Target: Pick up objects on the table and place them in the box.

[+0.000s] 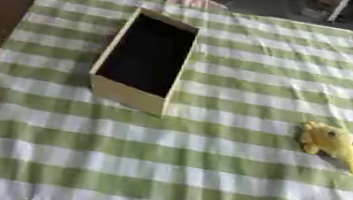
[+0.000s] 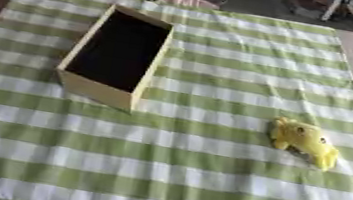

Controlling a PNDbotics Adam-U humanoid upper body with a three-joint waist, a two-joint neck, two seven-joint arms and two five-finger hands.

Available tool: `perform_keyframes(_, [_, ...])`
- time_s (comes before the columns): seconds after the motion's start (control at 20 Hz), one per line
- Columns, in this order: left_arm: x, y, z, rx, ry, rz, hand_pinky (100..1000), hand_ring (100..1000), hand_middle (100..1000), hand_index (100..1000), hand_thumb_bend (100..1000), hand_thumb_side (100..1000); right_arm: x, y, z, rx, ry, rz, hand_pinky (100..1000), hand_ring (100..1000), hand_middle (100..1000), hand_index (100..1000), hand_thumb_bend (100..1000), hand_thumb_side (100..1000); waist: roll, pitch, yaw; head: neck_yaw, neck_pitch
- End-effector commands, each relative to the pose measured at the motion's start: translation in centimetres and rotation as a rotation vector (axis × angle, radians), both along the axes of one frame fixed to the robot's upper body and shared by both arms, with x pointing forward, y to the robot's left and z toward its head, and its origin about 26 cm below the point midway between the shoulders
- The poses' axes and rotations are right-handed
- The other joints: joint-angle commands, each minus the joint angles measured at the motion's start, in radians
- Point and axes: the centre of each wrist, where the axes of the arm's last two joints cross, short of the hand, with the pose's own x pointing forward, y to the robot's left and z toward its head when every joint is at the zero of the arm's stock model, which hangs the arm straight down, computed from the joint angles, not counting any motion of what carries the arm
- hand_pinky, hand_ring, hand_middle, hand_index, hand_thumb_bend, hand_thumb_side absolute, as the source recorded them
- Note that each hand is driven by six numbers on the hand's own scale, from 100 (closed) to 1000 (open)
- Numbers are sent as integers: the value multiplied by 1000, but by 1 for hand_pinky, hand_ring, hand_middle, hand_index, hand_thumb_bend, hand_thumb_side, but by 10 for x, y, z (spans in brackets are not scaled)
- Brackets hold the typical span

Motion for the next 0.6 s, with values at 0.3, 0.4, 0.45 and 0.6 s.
perform_keyframes(0.3, [-3,1,8,28,-18,-7,464,989,872,694,100,746,8,6,-1,-52,101,12,928,881,860,878,100,1000,3,-14,-2,-6,5])
perform_keyframes(0.4, [-3,1,7,28,-18,-7,464,989,872,694,100,745,8,4,-8,-50,130,7,929,886,866,881,100,1000,3,-14,-3,-5,6])
perform_keyframes(0.45, [-3,2,7,29,-17,-7,464,989,872,694,100,745,7,2,-11,-52,141,4,930,887,868,882,100,1000,2,-14,-4,-4,7])
perform_keyframes(0.6, [-3,2,7,30,-15,-4,464,990,872,694,100,745,2,-7,-22,-53,174,-11,928,891,877,891,100,1000,0,-16,-8,-4,7])
